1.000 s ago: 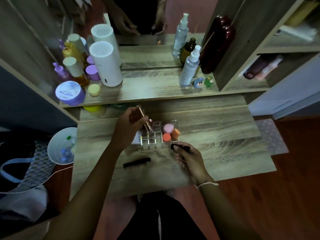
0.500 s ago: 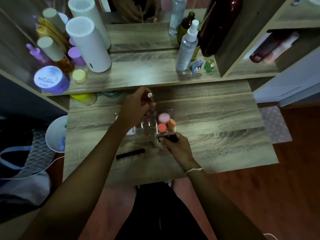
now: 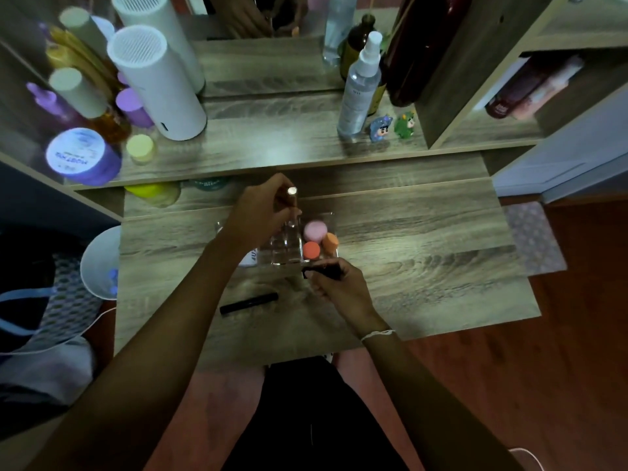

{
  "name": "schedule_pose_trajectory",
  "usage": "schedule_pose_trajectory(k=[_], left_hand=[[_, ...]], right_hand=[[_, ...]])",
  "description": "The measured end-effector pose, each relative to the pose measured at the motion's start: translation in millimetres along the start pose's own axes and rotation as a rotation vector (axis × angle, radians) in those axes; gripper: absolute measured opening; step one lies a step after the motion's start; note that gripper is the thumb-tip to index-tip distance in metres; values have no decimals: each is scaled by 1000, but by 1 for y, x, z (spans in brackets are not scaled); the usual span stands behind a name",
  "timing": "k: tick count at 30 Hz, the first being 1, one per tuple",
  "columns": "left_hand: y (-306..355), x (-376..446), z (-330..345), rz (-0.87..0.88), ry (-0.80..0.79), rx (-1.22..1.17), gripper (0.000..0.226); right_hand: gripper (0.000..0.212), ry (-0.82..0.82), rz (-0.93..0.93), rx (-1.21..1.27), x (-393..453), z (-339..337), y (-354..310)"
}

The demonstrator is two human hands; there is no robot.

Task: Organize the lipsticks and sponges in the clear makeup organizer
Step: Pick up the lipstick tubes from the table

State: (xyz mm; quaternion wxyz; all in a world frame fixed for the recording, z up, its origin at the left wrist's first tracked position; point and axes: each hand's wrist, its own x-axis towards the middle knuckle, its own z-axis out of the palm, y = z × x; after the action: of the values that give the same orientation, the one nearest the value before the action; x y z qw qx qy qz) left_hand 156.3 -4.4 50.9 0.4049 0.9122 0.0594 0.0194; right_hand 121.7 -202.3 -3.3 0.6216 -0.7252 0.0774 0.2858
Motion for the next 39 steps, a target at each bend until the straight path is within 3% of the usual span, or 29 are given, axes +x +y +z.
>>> schedule_pose_trajectory(k=[17, 25, 29, 33, 39], left_hand=[[-17, -10, 18, 14, -23, 265, 33], [-21, -9, 20, 5, 6, 264, 42], [-27, -27, 10, -71, 154, 141, 46], [-40, -74, 11, -217, 424, 122, 21], [-54, -134, 31, -264, 386, 229, 26]], right_hand=[[19, 41, 45, 42, -6, -4, 2], [17, 44, 12, -17, -7, -2, 3], [16, -1, -54, -159, -10, 8, -4], [12, -24, -206, -328, -10, 31, -16], [21, 35, -302, -474, 3, 67, -23]])
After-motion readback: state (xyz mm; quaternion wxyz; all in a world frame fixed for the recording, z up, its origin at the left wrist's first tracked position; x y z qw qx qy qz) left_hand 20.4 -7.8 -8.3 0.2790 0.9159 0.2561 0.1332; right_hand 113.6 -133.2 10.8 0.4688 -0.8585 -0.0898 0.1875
